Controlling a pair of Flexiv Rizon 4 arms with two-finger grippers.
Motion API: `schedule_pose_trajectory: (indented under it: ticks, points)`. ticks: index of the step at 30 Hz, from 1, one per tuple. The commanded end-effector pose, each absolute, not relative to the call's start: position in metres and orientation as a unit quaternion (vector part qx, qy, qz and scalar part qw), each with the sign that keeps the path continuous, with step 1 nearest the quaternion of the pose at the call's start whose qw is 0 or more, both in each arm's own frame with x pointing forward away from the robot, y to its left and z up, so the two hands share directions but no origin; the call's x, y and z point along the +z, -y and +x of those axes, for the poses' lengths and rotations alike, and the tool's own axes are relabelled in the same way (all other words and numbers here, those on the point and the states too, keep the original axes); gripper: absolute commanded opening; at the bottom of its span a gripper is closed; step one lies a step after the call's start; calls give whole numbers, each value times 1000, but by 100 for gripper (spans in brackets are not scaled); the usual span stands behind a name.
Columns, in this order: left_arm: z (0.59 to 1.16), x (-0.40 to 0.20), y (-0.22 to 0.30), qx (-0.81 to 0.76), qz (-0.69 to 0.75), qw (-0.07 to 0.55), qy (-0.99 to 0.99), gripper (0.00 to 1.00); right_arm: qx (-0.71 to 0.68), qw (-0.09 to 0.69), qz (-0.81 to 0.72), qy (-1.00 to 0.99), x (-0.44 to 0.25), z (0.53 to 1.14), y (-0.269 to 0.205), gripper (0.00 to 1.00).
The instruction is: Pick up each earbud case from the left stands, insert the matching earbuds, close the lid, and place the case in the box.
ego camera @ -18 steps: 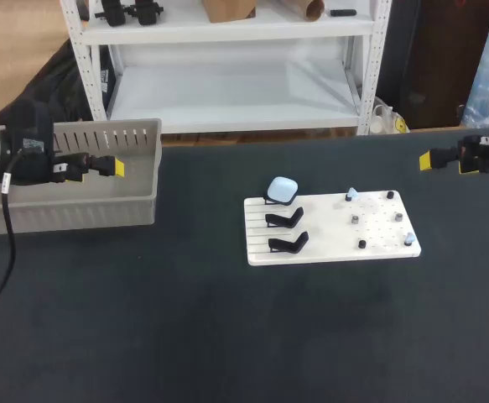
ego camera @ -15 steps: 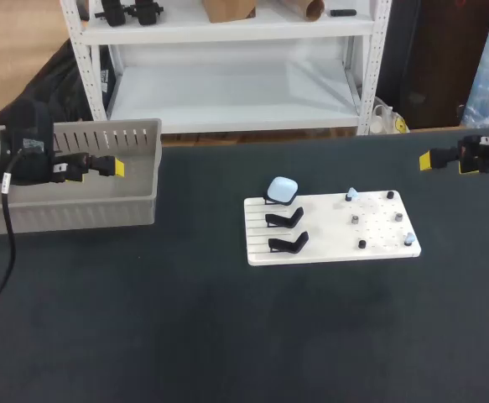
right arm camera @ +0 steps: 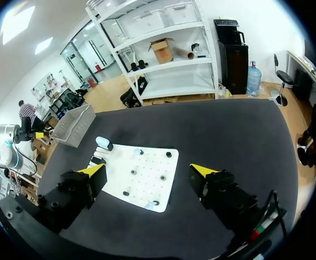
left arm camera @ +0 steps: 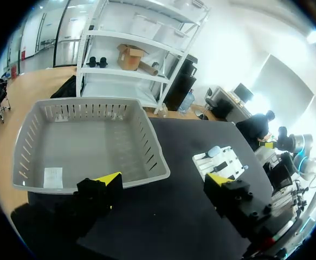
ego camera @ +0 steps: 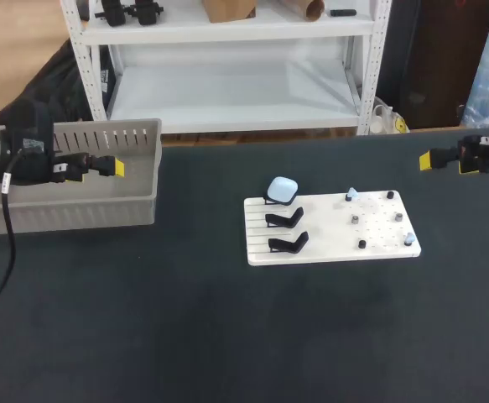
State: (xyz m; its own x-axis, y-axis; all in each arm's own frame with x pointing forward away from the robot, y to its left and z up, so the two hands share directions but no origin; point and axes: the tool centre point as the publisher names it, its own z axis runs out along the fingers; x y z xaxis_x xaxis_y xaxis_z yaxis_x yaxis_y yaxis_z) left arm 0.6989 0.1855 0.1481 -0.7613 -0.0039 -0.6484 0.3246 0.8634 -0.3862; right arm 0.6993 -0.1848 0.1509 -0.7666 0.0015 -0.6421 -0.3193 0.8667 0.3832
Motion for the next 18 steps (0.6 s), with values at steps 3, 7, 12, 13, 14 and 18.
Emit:
schedule_pose_trajectory:
  ticks: [3,7,12,13,14,18]
  points:
    - [700,150,-185,-243,88,331,-907,100,245,330,-89,-907,150,700,186,100]
    - [700,150,-185,-243,88,331,-907,100,245,330,-89,-907,150,700,186,100]
    - [700,151,-181,-245,98,330,-906,100,245,330,-89,-907,150,700,186,100]
    - [701,152,-179,-247,102,332,-904,100,245,330,-89,-907,150,700,186,100]
    - [701,154,-176,-249,112,336,-901,100,245,330,-89,-907,150,700,186,100]
    - [703,161,-160,-266,164,344,-885,100,245,330,-89,-907,150,700,186,100]
